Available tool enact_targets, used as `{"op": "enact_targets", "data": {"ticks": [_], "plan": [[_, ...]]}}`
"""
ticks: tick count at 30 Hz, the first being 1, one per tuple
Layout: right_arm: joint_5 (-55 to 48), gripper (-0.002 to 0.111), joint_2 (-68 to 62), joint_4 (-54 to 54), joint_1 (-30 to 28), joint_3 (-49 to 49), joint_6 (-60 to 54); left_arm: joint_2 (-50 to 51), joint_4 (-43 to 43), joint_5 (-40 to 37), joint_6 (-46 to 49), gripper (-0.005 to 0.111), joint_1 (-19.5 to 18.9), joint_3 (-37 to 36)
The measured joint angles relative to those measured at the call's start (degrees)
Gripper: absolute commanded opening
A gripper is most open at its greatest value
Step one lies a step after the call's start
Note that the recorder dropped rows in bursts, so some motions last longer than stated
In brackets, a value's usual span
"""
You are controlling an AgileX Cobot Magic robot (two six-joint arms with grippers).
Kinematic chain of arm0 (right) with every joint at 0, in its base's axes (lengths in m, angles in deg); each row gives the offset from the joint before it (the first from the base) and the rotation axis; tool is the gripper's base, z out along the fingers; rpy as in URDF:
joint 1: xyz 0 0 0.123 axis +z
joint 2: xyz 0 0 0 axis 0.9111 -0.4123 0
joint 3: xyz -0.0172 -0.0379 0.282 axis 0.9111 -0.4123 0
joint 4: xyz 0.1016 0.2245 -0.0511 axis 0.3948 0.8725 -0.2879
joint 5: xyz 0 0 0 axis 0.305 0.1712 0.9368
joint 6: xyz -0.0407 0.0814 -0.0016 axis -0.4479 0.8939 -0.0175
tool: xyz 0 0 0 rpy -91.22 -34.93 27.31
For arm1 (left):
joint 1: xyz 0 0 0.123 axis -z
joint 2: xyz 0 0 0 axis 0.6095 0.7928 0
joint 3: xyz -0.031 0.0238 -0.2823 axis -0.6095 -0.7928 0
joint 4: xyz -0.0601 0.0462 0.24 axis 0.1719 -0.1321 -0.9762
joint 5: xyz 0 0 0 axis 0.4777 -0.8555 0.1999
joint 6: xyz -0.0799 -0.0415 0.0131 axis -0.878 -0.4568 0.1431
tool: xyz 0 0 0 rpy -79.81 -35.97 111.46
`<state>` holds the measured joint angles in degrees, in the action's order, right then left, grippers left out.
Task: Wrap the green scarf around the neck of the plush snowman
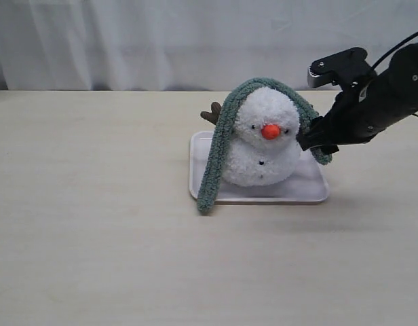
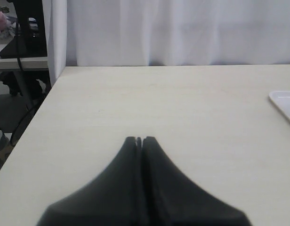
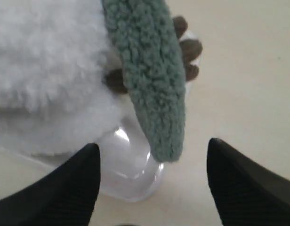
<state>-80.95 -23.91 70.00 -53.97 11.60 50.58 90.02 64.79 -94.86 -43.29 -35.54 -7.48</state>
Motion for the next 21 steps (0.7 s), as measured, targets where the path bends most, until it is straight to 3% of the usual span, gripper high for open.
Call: {"op": "enact_targets", "data": {"ticks": [3, 8, 16, 18, 21], "plan": [[5.6, 0.06, -2.7, 0.0, 0.0, 0.0, -0.3, 0.0, 0.0, 0.0, 0.0, 0.0, 0.0, 0.0], [11.3, 0.046, -6.2, -0.9, 0.0, 0.0, -0.3, 0.0, 0.0, 0.0, 0.0, 0.0, 0.0, 0.0], [14.2, 0.043, -9.2, -6.6, 0.0, 0.0, 2.4, 0.0, 0.0, 0.0, 0.0, 0.0, 0.0, 0.0], [14.6, 0.034, -9.2, -6.8, 0.0, 0.0, 2.7, 0.0, 0.0, 0.0, 0.0, 0.0, 0.0, 0.0], [14.3, 0.011, -9.2, -7.2, 0.0, 0.0, 2.7, 0.0, 0.0, 0.0, 0.0, 0.0, 0.0, 0.0]]}}
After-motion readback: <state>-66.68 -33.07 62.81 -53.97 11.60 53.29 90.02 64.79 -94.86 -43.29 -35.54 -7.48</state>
